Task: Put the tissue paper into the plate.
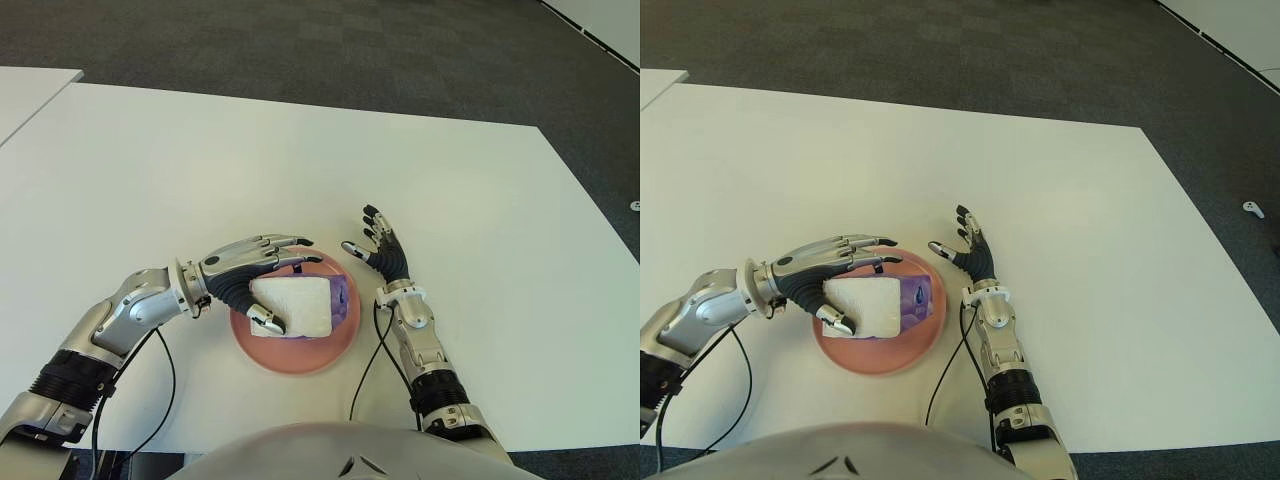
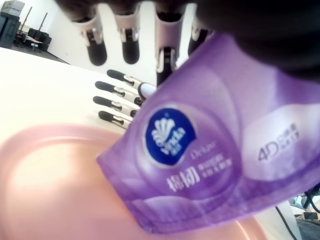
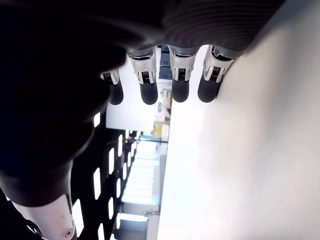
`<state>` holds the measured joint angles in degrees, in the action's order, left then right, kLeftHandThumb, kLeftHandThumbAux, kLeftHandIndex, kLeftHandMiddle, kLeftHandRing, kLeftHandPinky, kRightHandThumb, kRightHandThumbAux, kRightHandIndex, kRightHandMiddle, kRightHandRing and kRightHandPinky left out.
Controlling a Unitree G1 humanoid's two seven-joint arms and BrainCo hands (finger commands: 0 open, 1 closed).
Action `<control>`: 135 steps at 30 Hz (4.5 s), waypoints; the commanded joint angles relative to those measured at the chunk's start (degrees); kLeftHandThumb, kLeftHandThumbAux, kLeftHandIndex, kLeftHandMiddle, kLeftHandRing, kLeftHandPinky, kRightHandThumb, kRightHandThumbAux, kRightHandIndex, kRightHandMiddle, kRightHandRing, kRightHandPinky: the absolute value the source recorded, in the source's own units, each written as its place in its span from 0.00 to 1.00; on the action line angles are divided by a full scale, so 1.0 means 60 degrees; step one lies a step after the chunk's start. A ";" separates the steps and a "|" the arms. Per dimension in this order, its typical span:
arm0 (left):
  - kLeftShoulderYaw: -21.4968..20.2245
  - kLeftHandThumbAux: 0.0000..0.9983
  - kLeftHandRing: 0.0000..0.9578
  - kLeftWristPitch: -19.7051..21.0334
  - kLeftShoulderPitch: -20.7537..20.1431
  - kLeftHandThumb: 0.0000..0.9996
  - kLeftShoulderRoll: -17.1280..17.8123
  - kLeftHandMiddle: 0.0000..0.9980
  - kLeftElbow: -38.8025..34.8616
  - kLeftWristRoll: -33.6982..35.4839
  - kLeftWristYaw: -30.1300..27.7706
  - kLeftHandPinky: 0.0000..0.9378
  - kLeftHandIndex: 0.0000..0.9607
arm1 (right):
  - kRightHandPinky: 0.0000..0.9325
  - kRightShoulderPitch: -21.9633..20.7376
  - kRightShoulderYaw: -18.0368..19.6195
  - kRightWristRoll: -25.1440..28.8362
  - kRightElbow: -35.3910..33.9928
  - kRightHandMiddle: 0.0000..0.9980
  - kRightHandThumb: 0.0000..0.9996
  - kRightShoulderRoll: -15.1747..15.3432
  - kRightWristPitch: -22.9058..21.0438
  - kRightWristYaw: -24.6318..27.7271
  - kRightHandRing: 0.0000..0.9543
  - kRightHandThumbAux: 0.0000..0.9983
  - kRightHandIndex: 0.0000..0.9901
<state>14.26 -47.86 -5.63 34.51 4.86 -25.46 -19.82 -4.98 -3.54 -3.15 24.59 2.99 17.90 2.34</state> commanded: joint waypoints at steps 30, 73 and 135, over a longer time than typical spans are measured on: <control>-0.0225 0.32 0.00 0.0462 0.0078 0.21 0.0215 0.00 -0.0207 -0.1455 0.1562 0.00 0.00 | 0.00 0.0507 -0.0011 0.0005 0.0672 0.00 0.00 -0.0059 -0.0942 0.0079 0.00 0.76 0.00; -0.3600 0.53 0.00 0.2423 -0.1944 0.04 -0.0788 0.00 0.1276 0.3986 0.1990 0.00 0.00 | 0.00 0.0264 0.0034 0.0044 0.1590 0.00 0.00 -0.0169 -0.0146 0.0109 0.00 0.75 0.00; -0.2511 0.46 0.00 0.2516 0.0475 0.00 -0.4416 0.00 0.6069 0.3597 0.2875 0.00 0.00 | 0.00 0.0522 0.0309 0.0223 0.1578 0.00 0.00 -0.0058 0.0354 0.0593 0.00 0.78 0.00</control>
<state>-1.48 -33.94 -7.13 9.40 38.64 -4.07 -1.83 -6.81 -1.79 -1.96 30.05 2.35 23.81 5.64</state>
